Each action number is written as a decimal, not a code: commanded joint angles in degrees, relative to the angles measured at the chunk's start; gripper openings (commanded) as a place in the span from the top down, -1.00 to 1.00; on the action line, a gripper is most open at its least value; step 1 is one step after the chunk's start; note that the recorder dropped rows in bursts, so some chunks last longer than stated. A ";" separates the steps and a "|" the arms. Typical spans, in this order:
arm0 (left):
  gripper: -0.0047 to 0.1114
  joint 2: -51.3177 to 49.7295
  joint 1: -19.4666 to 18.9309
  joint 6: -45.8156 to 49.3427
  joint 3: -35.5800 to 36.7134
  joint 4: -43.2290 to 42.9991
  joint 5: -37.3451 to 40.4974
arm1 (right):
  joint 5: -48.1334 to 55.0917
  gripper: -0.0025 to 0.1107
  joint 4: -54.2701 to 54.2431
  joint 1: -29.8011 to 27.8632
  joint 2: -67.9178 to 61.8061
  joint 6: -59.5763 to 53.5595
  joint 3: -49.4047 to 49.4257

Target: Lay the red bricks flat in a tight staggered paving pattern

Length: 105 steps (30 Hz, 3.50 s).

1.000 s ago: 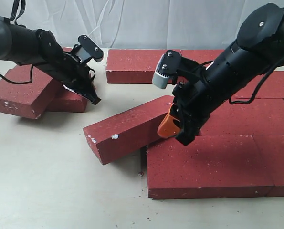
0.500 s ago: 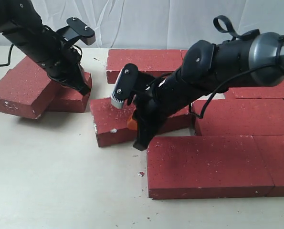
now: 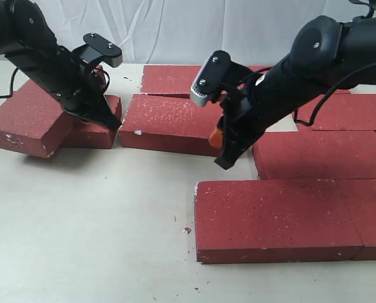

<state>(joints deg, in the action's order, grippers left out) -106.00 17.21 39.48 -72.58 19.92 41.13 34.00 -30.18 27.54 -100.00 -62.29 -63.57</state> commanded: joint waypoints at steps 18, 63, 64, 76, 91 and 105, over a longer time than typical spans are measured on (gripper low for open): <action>0.92 -8.49 0.04 0.10 0.11 4.51 -19.93 | -0.39 0.97 -14.93 -1.78 -13.33 -16.56 -3.87; 0.92 -9.09 1.79 1.43 -1.12 6.16 -19.74 | -6.73 0.97 -4.69 -4.16 -7.11 1.13 -4.15; 0.92 -9.22 1.79 1.43 -1.12 6.29 -19.74 | -6.36 0.97 -4.70 -4.16 -7.27 1.13 -4.15; 0.92 -10.88 1.89 1.43 -1.25 6.71 -21.67 | -3.75 0.97 -3.37 -4.16 -11.35 -0.53 -4.15; 0.92 -11.27 4.58 2.60 -1.36 8.12 -23.45 | -4.79 0.97 -1.04 -4.16 -11.50 -0.53 -4.15; 0.92 -13.71 7.37 2.87 -3.54 7.91 -24.21 | -5.85 0.97 -1.04 -4.16 -11.50 -0.53 -4.15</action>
<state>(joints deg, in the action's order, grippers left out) -119.07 24.03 42.22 -76.01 27.12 17.67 28.65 -31.50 23.64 -111.61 -62.43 -67.53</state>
